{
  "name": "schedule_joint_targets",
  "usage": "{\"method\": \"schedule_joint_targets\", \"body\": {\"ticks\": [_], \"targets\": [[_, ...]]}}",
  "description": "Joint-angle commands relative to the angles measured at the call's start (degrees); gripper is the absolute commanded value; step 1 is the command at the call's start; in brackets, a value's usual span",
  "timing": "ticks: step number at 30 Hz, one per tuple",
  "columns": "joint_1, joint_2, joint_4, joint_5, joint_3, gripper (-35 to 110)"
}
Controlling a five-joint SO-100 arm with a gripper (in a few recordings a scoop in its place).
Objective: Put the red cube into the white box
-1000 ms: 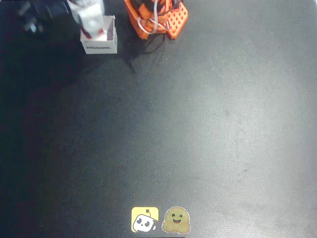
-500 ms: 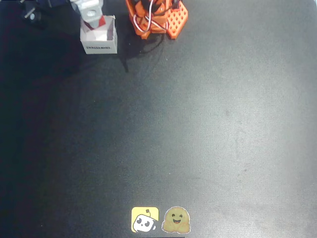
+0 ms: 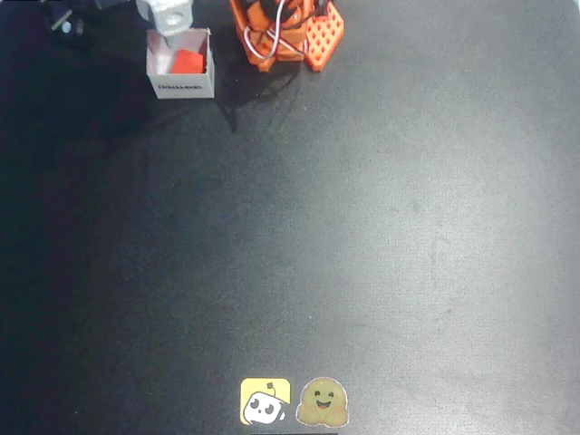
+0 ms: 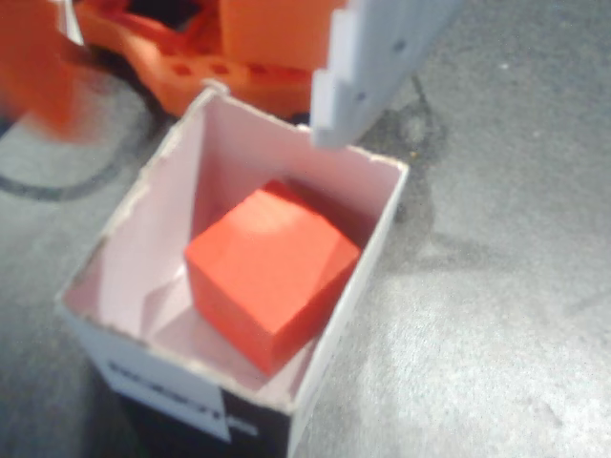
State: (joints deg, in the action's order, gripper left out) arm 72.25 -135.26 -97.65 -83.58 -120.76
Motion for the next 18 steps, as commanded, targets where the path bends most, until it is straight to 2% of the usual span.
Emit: {"method": "schedule_joint_targets", "body": {"ticks": [1,6,14,18], "targets": [[-1.58,-1.23,1.58,3.69,1.67,0],[-10.63,-0.97,4.75,6.59,2.72,0],[-40.52,1.23,15.38,6.77,3.34,0],[-51.59,2.46,18.19,6.77,3.52,0]]}}
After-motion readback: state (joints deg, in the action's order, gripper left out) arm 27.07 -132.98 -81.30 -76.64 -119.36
